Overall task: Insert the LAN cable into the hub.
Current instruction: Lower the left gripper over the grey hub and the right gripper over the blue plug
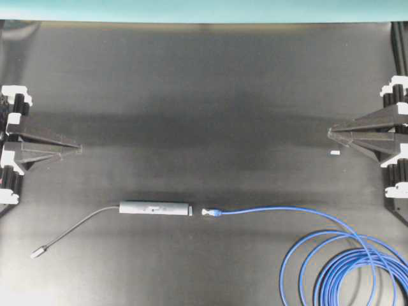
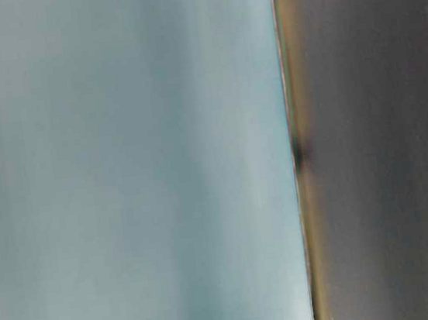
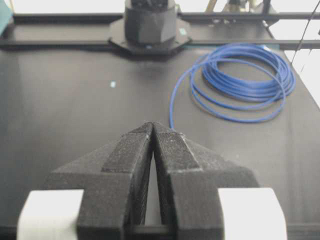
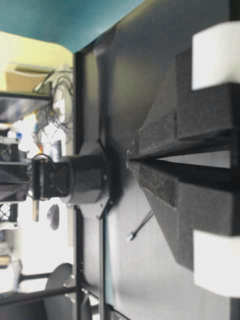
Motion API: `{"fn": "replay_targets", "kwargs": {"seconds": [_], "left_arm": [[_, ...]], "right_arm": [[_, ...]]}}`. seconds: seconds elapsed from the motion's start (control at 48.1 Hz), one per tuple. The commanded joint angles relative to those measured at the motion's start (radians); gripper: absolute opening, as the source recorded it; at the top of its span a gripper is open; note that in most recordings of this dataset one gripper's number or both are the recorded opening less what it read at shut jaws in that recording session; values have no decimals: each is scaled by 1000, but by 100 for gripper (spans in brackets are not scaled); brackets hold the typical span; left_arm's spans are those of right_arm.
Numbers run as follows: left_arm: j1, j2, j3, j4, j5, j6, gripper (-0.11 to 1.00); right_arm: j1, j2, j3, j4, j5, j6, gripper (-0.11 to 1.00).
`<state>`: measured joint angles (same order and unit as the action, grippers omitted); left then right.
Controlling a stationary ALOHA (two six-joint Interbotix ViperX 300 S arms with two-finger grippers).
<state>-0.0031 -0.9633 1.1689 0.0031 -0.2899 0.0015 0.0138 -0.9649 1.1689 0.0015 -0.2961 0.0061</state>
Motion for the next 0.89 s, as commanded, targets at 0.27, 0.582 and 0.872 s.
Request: {"fn": "replay_targets", "kwargs": {"seconds": [0.27,0.582,0.872], "left_arm": [[-15,163,-123,41,210,-64,0],[-55,370,-225,41,489,-58,0],[-75,591,-368,41,644,-37,0]], "right_arm": [[31,130,-83,43,342,71,0],[54,348,-173,43,525,98,0],[71,561,-270,43,541,94,0]]}}
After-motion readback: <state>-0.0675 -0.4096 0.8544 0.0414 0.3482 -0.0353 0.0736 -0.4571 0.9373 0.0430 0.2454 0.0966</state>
